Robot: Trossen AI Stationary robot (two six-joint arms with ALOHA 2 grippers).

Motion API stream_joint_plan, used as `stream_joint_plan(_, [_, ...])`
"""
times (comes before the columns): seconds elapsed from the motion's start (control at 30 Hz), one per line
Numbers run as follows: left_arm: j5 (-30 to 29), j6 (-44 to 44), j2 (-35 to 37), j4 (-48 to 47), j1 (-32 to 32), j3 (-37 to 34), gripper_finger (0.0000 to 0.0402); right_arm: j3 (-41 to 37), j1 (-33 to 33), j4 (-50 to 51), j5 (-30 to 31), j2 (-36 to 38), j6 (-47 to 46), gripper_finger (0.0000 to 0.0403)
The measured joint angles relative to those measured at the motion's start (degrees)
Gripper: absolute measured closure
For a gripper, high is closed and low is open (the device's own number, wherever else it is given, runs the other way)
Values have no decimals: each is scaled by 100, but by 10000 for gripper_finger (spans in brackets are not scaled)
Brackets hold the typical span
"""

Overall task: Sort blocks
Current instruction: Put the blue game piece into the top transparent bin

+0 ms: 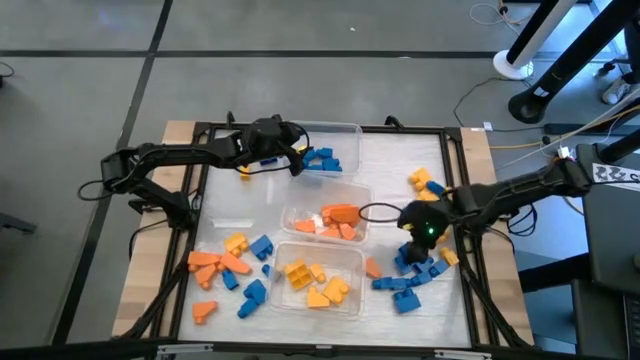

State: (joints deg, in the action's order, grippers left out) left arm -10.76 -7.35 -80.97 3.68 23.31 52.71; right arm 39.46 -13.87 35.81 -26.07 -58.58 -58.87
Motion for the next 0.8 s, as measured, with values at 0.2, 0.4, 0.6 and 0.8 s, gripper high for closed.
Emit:
stream_joint_plan(0.2, [0, 7, 2, 0, -2, 0, 165, 0, -630, 85, 1238, -110, -1049, 223])
stream_joint_plan(0.4, [0, 7, 2, -1, -4, 0, 165, 0, -1117, 122, 1451, -728, -1685, 223])
stream_joint_plan(0.6, [0, -5, 2, -5, -4, 0, 165, 0, -1334, -110, 1454, -1372, -2087, 223])
stream_joint_plan(0.8, [2, 4, 2, -5, -4, 0, 165, 16, -1353, -477, 1489, -1822, -2206, 223])
